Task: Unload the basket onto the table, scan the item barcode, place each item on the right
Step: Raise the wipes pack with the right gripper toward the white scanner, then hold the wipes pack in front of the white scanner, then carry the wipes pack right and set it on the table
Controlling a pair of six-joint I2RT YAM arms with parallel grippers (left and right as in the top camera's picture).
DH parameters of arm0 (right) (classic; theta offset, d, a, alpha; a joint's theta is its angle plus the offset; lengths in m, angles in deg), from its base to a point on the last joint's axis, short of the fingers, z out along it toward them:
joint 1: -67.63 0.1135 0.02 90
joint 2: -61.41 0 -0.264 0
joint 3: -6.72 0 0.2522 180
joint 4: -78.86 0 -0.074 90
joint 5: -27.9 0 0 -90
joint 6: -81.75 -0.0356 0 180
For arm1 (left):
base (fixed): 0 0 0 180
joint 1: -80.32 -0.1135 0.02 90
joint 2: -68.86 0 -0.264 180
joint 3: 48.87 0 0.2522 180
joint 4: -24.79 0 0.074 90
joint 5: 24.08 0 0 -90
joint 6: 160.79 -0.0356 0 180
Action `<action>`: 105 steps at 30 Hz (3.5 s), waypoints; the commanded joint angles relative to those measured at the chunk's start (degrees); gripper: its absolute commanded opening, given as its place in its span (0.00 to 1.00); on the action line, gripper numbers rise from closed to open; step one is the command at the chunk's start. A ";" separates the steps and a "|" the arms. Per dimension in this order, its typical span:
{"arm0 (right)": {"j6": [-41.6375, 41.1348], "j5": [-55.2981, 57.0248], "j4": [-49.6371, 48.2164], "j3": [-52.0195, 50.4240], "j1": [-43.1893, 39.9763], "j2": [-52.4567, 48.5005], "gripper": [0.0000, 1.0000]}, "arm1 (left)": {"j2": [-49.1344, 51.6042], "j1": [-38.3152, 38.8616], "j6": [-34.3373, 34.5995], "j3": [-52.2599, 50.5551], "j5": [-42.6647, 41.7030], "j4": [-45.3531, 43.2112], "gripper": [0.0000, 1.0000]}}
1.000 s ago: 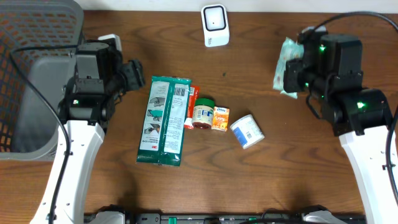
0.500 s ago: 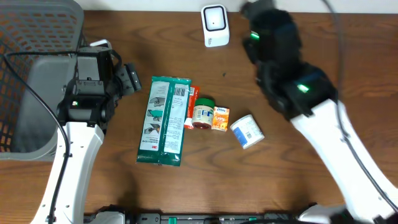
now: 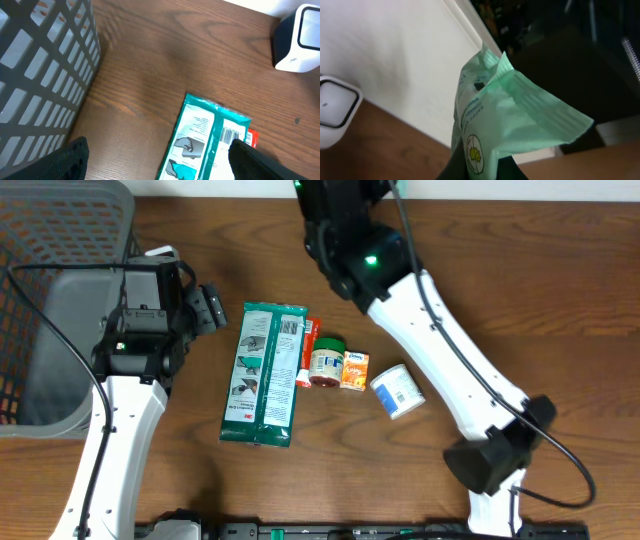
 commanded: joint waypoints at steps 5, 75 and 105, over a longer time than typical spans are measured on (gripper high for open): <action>7.89 -1.07 -9.55 0.83 -0.87 -10.23 0.01 | -0.42 -0.13 0.33 -0.11 0.74 -0.04 0.85; -4.42 -27.10 -14.34 0.66 -8.15 -31.15 0.01 | -0.42 -0.13 0.33 -0.11 0.74 -0.04 0.86; -31.43 -48.70 29.88 0.70 -17.53 5.44 0.01 | -0.42 -0.13 0.33 -0.11 0.76 -0.04 0.86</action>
